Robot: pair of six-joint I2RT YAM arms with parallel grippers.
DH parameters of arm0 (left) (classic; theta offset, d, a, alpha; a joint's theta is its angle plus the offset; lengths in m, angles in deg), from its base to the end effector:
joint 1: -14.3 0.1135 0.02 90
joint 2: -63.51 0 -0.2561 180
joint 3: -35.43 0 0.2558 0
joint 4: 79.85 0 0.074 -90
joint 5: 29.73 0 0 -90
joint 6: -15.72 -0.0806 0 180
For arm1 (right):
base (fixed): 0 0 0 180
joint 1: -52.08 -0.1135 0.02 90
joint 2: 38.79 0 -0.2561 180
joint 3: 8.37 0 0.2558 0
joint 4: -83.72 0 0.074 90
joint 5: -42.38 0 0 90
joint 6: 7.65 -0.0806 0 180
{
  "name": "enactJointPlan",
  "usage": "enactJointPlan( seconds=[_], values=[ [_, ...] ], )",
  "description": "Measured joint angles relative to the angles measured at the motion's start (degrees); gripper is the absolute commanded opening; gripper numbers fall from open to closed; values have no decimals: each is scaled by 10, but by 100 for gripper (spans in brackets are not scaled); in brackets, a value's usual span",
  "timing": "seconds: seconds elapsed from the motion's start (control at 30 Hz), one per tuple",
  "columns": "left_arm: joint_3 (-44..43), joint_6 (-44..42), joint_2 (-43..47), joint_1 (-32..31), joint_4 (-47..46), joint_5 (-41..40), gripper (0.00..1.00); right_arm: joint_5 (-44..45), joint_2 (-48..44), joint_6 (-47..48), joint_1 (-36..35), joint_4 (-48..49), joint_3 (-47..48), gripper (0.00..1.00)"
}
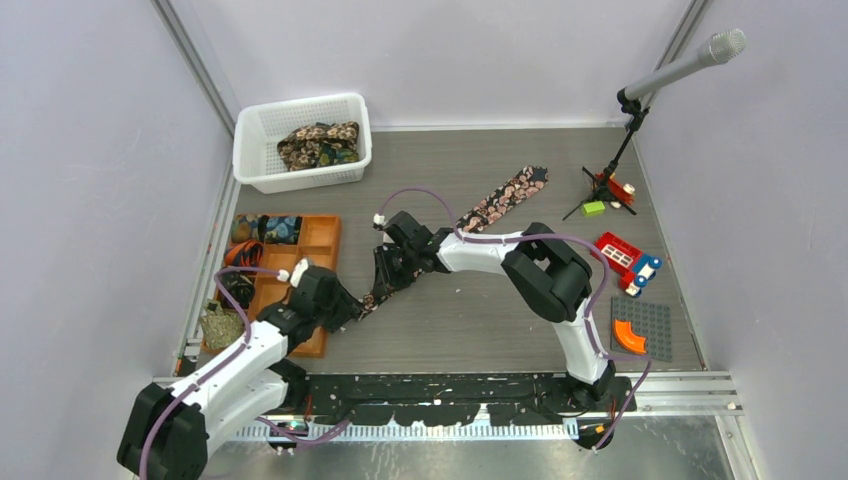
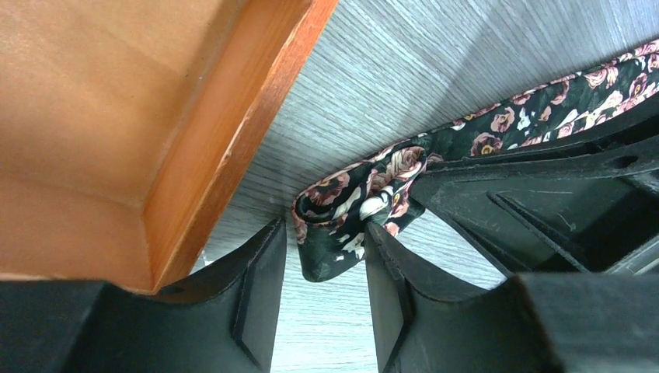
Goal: Roll the ties
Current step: Roll the tie at the center of the board.
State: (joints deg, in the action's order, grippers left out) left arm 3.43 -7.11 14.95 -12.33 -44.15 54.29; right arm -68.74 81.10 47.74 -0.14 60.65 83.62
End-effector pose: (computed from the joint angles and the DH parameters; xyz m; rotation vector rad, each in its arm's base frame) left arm 0.1737 -0.0777 0.1107 -0.9312 2.3893 -0.5484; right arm 0.2635 0.3874 0.0999 -0.5913 2.6486 1.0263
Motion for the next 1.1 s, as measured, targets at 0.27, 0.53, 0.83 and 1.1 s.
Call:
enactJointPlan(
  seconds=[0.27, 0.53, 0.83, 1.1],
  values=[
    [8, 8, -29, -4, -36, -1, 15, -5, 0, 0, 1, 11, -6, 25],
    [9, 11, -40, -11, -46, -5, 0, -9, -3, -2, 3, 23, -15, 26],
    [-17, -11, -30, -20, 15, 8, 0, 9, -41, 5, 2, -14, -37, 39],
    [-23, -22, 47, -22, 103, 16, 0, 17, -130, 9, 2, -56, -62, 34]
  ],
)
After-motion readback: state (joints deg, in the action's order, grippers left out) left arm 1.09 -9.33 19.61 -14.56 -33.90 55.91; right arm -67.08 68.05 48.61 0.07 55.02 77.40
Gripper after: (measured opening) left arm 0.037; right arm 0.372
